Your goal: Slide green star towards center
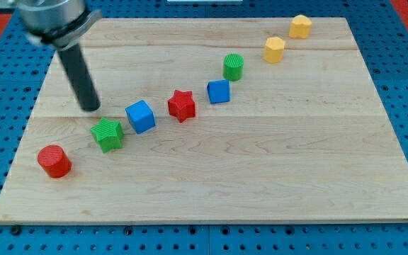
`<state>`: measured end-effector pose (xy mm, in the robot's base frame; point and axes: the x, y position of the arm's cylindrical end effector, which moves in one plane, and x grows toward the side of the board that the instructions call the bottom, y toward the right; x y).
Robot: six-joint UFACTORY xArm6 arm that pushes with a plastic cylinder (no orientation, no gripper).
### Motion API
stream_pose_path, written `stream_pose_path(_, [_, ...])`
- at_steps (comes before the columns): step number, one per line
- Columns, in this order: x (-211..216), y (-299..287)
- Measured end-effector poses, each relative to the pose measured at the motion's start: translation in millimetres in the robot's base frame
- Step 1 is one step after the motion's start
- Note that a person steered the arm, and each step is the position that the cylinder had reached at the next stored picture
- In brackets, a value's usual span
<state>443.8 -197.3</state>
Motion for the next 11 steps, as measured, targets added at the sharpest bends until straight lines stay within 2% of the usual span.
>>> stream_pose_path(1, [1.7,-1.2])
stream_pose_path(3, [43.2,99.7])
stream_pose_path(5, [46.2,37.7])
stream_pose_path(6, [84.3,42.2])
stream_pose_path(8, [94.2,184.4])
stream_pose_path(9, [119.1,189.9])
stream_pose_path(10, [128.1,226.4])
stream_pose_path(11, [79.1,245.3])
